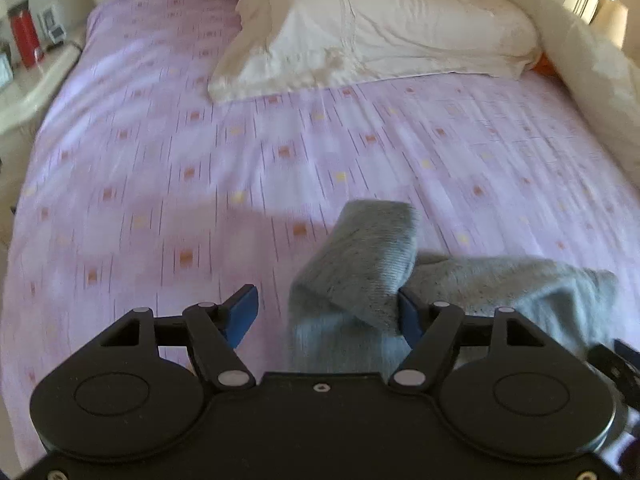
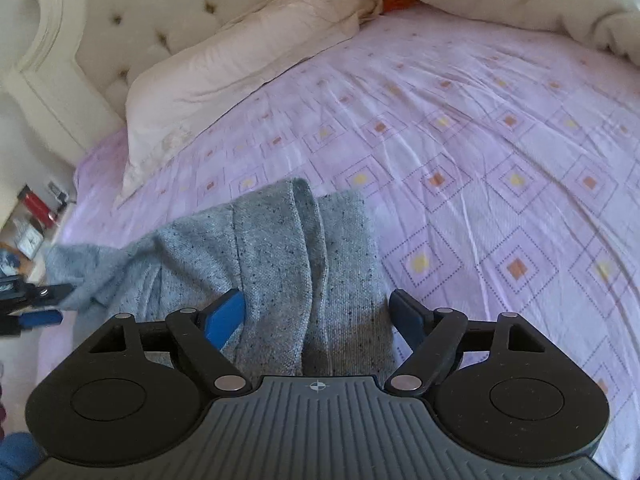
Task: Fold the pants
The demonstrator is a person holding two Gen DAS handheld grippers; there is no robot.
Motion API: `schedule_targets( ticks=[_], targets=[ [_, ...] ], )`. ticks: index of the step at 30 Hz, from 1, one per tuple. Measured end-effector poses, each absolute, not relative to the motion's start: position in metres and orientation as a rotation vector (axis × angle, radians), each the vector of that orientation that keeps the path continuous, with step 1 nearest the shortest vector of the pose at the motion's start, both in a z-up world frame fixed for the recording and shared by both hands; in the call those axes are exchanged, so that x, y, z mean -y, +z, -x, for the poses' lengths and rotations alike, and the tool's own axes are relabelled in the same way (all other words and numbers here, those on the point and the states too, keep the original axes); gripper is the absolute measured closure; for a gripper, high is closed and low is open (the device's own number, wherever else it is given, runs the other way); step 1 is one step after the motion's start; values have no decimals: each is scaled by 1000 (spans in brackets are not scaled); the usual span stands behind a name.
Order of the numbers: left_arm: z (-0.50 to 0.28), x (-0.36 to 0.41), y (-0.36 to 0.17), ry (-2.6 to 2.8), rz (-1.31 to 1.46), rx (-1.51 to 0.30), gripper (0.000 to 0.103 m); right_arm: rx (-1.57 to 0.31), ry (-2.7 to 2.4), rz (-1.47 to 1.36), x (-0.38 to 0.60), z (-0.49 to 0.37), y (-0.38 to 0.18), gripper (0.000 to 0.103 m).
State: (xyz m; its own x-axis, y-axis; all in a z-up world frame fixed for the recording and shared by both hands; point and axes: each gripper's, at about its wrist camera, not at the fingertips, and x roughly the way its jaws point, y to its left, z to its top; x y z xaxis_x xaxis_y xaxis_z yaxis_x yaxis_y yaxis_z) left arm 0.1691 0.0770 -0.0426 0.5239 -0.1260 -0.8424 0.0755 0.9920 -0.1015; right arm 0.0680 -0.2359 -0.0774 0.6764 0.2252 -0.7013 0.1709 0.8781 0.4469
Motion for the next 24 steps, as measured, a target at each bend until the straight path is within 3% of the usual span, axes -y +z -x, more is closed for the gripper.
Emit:
schedule_targets(
  ticks=[6,14,18,24],
  targets=[
    [-144,-99,-20,-91,200,-910,29,-822,34,-492,233,-65,-78,23],
    [-186,-80,-46,-79,16,-944,28,-797,42,-472,229,-70,-81,18],
    [-217,-89,-82,-6,66,-1017,3,-794,44,-462,227,-70,-80,17],
    [-199,-106,-72,-46,172,-1063,14,-789,45,-472,227,-69,-81,16]
  ],
)
